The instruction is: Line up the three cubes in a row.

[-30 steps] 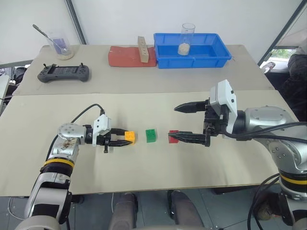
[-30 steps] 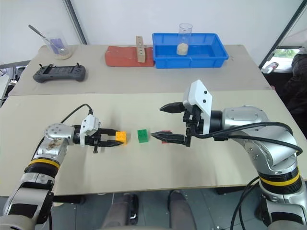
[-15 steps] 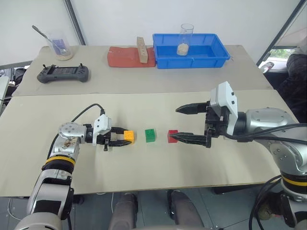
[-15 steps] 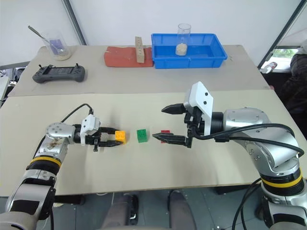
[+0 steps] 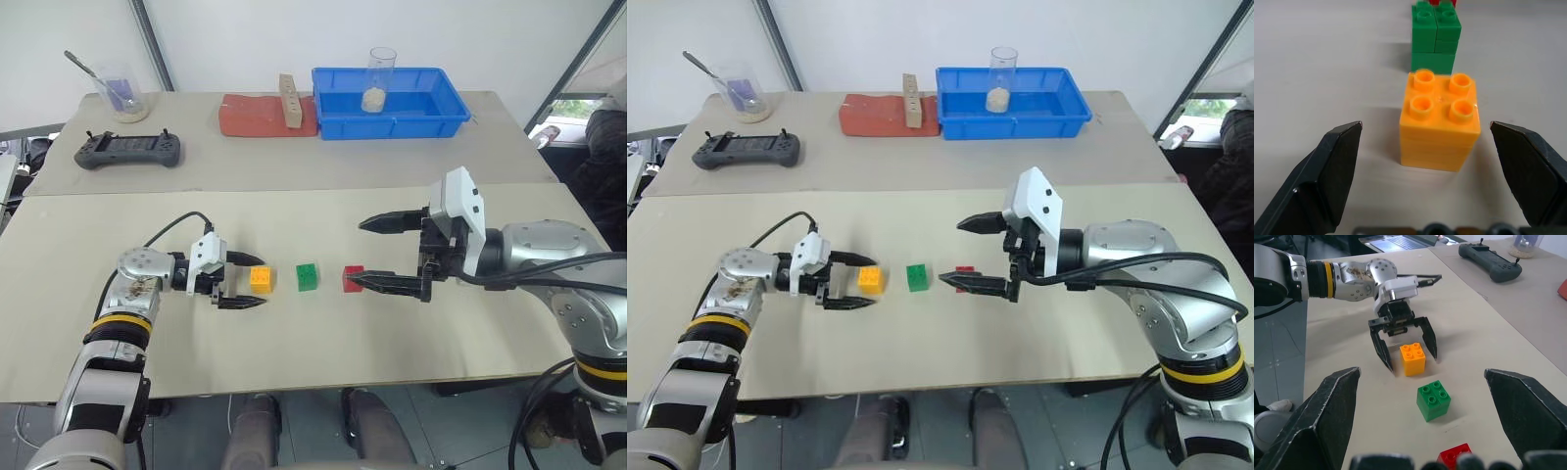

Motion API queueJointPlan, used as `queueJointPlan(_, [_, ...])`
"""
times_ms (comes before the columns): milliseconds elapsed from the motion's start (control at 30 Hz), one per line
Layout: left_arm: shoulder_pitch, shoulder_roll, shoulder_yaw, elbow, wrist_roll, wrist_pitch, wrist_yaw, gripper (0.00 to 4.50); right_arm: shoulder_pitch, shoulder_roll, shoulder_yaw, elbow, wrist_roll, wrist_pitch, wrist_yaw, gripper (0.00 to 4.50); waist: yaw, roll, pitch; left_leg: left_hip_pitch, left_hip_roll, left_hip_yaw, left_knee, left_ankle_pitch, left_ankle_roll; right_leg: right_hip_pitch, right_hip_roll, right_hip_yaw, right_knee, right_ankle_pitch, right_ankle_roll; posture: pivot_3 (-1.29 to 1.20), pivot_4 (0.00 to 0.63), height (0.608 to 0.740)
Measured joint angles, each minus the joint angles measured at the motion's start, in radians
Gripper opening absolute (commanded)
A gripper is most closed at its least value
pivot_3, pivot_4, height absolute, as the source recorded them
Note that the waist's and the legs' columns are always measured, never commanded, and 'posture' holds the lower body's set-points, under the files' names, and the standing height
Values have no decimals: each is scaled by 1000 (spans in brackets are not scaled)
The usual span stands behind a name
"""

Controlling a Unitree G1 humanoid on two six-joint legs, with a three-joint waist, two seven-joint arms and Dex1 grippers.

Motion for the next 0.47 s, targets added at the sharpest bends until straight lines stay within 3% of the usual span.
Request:
queueJointPlan(267, [71,239,115,-493,-135,381,36,4471,152,-136,-107,61,-61,-84,89,4500,0,0,0,0,0,1,0,0,0,0,-1,0,-1,-1,1,0,150,740])
queueJointPlan(467, [180,311,159,-572,-130,436,89,4471,207,-155,-157,139,-105,-144,122,4500,-3,0,0,2,0,1,0,0,0,0,-1,0,1,-1,-1,0,150,740])
